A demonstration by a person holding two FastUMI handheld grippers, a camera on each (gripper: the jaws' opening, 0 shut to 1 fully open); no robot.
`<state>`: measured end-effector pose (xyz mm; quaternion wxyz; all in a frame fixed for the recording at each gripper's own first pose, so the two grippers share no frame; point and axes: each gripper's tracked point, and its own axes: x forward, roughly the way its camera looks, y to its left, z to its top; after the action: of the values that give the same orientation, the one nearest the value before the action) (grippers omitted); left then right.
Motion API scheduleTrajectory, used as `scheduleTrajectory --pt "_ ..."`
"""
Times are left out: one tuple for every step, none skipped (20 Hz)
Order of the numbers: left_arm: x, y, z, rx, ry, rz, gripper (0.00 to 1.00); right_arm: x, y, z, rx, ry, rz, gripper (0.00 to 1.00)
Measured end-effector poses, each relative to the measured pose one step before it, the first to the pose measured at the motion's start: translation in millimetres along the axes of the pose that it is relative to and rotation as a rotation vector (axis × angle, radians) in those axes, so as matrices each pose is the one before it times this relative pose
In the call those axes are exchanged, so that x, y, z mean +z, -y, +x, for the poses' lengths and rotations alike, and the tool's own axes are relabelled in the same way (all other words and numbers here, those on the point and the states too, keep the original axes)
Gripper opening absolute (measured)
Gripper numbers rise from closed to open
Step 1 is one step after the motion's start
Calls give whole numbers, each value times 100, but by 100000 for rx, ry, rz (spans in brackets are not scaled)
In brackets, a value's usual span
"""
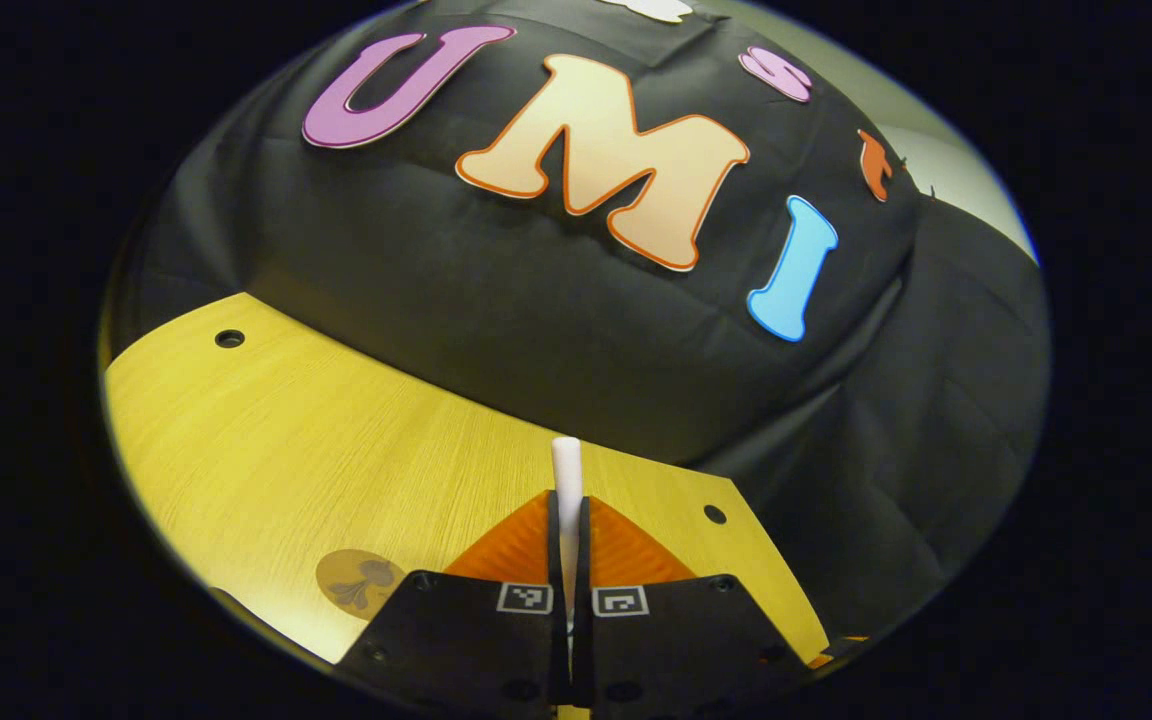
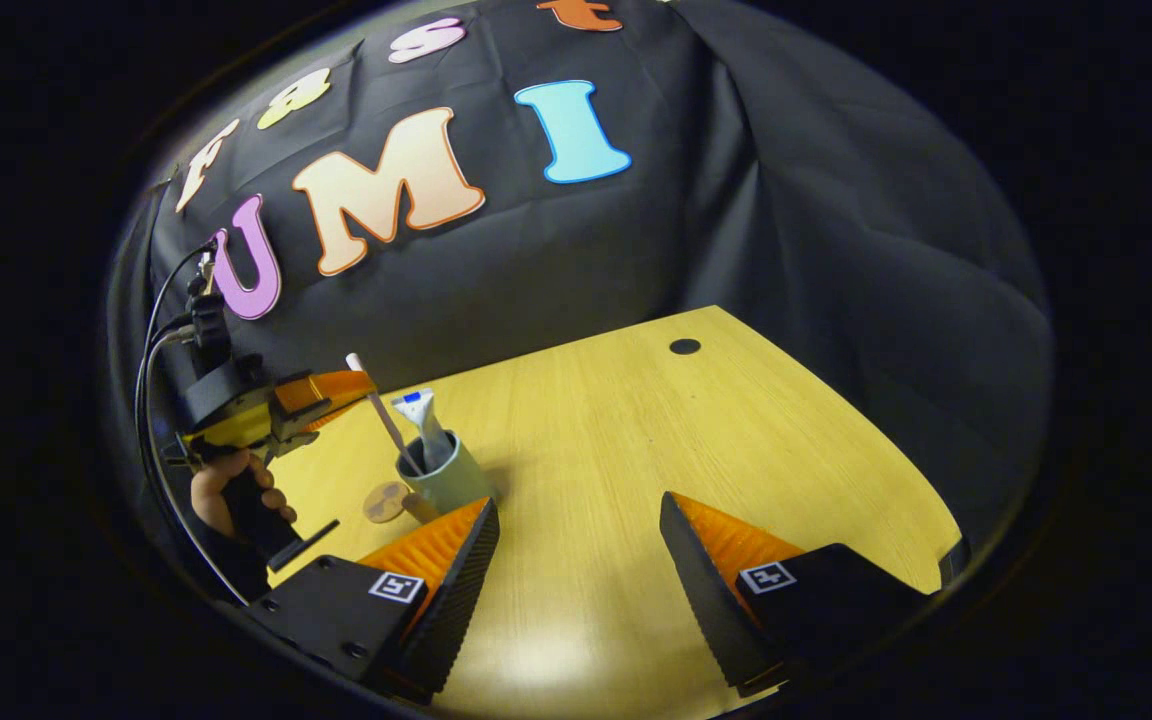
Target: Put the toothbrush and toothpaste on the desktop into the cup, then pick up the cup and place it on the coaster on the desktop.
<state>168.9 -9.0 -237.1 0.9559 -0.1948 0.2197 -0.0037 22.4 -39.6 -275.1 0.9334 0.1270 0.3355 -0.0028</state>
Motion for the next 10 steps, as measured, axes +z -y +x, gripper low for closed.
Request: scheduleTrajectory --pt "-404 34 -636 -372 -1231 1207 0 10 -642 303 1614 -934 -170 98" --pt "-480 48 -519 -37 -1026 1442 1 -105 -592 350 1494 -1048 -379 99" --pt "-438 25 -507 -254 -857 1589 1 -19 -562 306 1518 -642 -486 99" --pt "-673 45 -487 -177 -1387 1104 1 -57 -604 309 1302 -892 -607 99" --pt "-613 264 -517 -1585 -1806 946 1 -60 -628 386 1463 -1114 -528 99" --pt "-688 304 -577 -1480 -1727 763 1 -32 -616 283 1544 -947 -267 95" --pt "-663 309 -593 -1346 -1997 655 2 -104 -605 242 1321 -1515 -256 95" --pt "-305 35 -123 -1000 -835 1126 3 -60 -555 403 1321 -1306 -298 99" --pt "-363 95 -557 -647 -1026 1315 5 -40 -542 375 885 -1336 -595 99" --pt "-576 31 -319 -735 -1523 1310 12 -223 -553 366 1120 -2114 -654 99"
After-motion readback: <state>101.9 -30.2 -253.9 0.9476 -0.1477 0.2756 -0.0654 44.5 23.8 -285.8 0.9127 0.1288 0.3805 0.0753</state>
